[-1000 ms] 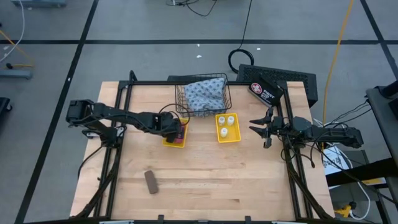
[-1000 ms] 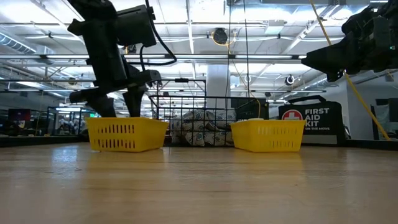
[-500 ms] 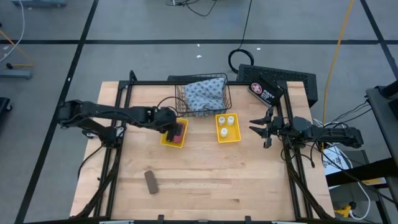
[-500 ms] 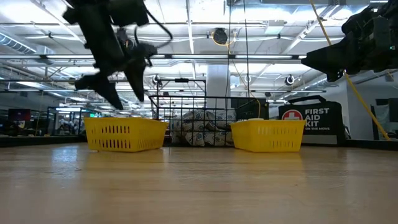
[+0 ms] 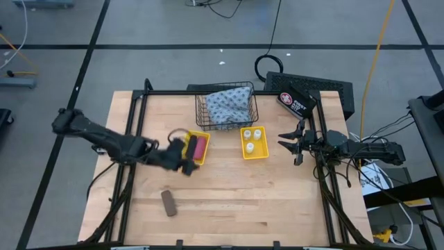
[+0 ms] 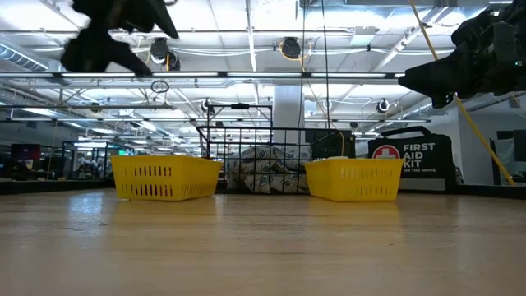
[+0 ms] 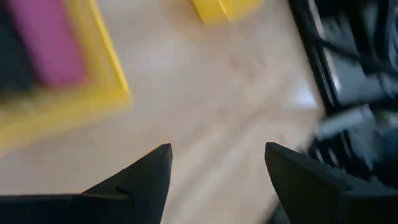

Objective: Pick & Place Medicine items
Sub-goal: Put the brown bandage into the left yellow basket

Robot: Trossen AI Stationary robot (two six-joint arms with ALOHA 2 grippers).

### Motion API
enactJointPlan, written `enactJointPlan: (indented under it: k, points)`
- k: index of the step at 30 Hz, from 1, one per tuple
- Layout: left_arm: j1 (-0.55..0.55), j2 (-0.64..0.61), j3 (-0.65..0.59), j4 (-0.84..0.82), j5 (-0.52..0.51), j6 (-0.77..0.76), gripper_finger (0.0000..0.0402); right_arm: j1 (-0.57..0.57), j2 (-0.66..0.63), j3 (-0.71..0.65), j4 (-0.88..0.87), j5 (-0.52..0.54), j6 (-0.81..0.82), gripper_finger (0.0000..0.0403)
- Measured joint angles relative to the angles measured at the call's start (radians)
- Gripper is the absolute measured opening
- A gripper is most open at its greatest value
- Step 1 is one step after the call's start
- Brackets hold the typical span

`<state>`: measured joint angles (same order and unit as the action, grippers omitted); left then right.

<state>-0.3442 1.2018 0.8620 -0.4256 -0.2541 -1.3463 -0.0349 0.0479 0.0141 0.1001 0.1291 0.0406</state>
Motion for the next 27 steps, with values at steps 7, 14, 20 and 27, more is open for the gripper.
enactJointPlan:
  k: [7, 14, 20, 27]
  points:
    - [-0.221, 0.109, 0.000, 0.033, 0.086, -0.407, 0.0266, 0.000, 0.000, 0.000, 0.000, 0.000, 0.000, 0.0114]
    - [-0.408, 0.203, 0.000, 0.019, -0.045, -0.892, 0.0266, 0.000, 0.000, 0.000, 0.000, 0.000, 0.000, 0.0114]
    - [-0.446, 0.289, 0.066, -0.207, 0.086, -1.151, 0.0240, 0.000, 0.000, 0.000, 0.000, 0.000, 0.000, 0.0114]
    - [-0.414, 0.372, 0.129, -0.278, 0.148, -1.172, 0.0200, 0.000, 0.000, 0.000, 0.000, 0.000, 0.000, 0.0114]
